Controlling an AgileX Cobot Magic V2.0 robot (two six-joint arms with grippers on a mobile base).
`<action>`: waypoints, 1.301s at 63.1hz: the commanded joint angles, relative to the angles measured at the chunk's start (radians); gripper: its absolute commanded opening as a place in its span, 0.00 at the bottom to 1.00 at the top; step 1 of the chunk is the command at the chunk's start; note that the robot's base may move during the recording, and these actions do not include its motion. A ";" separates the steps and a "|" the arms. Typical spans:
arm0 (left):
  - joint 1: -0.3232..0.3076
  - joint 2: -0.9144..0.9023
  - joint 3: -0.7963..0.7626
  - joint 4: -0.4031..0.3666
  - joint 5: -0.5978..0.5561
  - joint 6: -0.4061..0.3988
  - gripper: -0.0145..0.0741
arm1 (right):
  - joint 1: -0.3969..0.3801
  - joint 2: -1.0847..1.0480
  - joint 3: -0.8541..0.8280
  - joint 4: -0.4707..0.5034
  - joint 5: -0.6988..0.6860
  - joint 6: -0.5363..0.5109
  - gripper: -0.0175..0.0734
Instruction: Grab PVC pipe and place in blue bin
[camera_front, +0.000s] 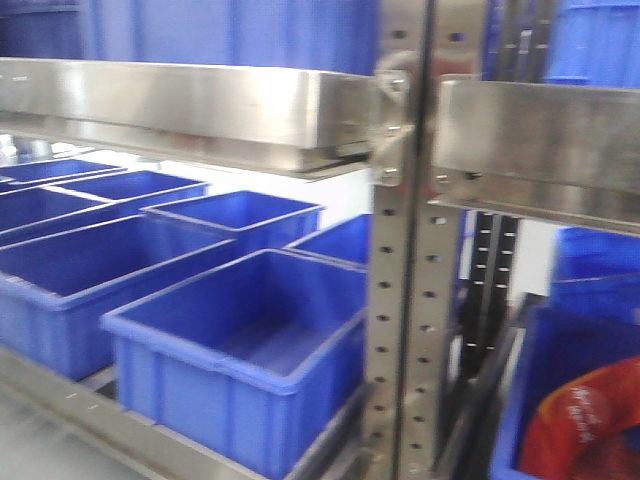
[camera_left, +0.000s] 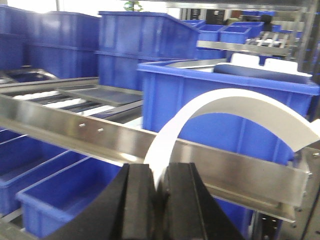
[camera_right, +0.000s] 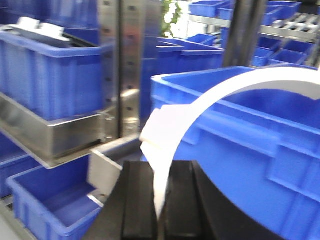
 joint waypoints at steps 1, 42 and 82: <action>-0.004 -0.006 -0.002 -0.002 -0.034 0.000 0.04 | -0.001 -0.003 0.002 -0.006 -0.026 -0.004 0.02; -0.004 -0.006 -0.002 -0.002 -0.034 0.000 0.04 | -0.001 -0.003 0.002 -0.006 -0.026 -0.004 0.02; -0.004 -0.006 -0.002 -0.002 -0.034 0.000 0.04 | -0.001 -0.003 0.002 -0.006 -0.026 -0.004 0.02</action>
